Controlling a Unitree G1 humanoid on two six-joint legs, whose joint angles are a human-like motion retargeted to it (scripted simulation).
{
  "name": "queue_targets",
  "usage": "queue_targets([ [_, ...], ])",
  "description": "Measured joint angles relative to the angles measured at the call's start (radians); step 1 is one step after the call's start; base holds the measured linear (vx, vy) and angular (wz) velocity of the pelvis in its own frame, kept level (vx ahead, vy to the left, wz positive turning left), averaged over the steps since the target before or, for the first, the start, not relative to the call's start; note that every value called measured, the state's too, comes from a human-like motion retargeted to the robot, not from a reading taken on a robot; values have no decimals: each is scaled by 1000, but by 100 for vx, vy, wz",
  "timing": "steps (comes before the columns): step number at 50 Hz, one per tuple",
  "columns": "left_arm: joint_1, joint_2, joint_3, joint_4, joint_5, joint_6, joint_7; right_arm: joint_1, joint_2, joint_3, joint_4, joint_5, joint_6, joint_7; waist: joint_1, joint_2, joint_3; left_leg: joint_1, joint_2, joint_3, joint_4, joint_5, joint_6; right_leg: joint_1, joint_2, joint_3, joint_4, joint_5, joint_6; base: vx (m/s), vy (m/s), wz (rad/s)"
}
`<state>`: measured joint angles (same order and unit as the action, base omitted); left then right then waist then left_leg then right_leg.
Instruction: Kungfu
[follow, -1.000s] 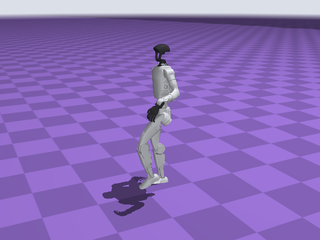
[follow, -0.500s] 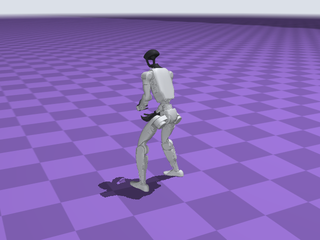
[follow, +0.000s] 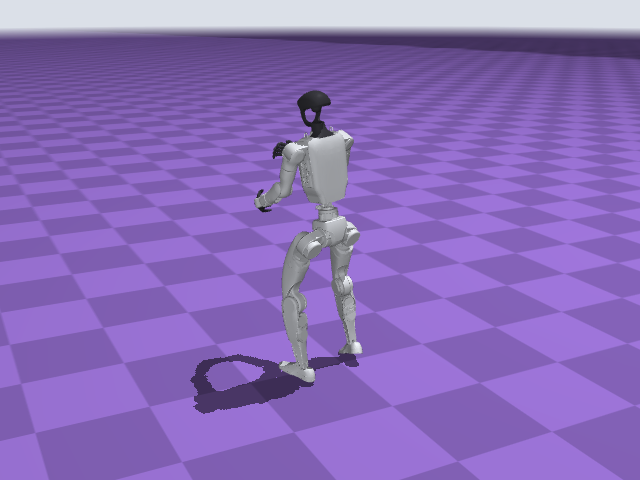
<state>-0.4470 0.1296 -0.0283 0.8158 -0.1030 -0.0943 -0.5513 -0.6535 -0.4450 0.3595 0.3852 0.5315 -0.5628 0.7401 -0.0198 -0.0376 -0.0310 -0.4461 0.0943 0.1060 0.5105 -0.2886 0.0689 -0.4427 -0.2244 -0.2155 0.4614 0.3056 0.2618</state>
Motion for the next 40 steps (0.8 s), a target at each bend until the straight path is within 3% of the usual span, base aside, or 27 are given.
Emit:
queue_targets([
  [2,65,3,-36,46,36,20,-56,-149,-64,-33,-73,83,11,-41,5,21,-26,37,59,5,-80,53,-12,-59,115,-36,145,-67,0,11,-20,-56],
  [4,136,-21,-79,85,86,53,-165,-303,-147,-84,-132,131,15,-106,-7,39,-45,68,83,17,-149,95,-6,-137,172,-85,354,-154,0,13,-12,0],
  [9,293,-80,-170,168,211,65,-353,-602,-278,-263,-226,235,48,-298,-82,56,-86,89,96,35,-252,163,4,-336,219,-211,851,-389,0,13,-13,69],
  [12,338,-91,-188,199,246,69,-355,-701,-295,-374,-202,180,38,-344,-126,59,-100,89,96,38,-274,182,11,-431,250,-265,1045,-499,0,6,-15,72],
  [15,340,-87,-185,225,245,86,-341,-733,-305,-406,-154,105,2,-499,-141,47,-113,110,79,42,-300,197,29,-492,268,-287,1166,-582,0,11,-7,42],
  [19,320,-57,-166,224,267,67,-356,-695,-325,-394,-100,92,-68,-540,-156,53,-125,129,82,33,-302,197,35,-535,306,-298,1224,-634,0,8,-10,23],
  [25,296,-6,-148,205,290,16,-295,-644,-310,-359,-67,61,-74,-534,-172,53,-126,149,70,30,-295,183,38,-540,327,-258,1195,-662,0,2,-3,-6],
  [30,291,-27,-122,219,222,45,-303,-631,-291,-362,-82,27,-78,-555,-174,54,-118,157,61,51,-308,184,33,-520,326,-228,1134,-681,0,-6,0,-31],
  [35,278,-42,-120,211,148,47,-302,-612,-239,-344,-83,12,-27,-562,-175,57,-108,145,61,73,-320,187,25,-494,330,-209,1074,-680,0,-12,-5,-39],
  [40,236,-72,-109,198,28,45,-280,-518,-132,-303,-121,119,41,-480,-184,53,-85,129,70,107,-322,190,7,-435,362,-152,927,-645,0,-12,-10,-31],
])
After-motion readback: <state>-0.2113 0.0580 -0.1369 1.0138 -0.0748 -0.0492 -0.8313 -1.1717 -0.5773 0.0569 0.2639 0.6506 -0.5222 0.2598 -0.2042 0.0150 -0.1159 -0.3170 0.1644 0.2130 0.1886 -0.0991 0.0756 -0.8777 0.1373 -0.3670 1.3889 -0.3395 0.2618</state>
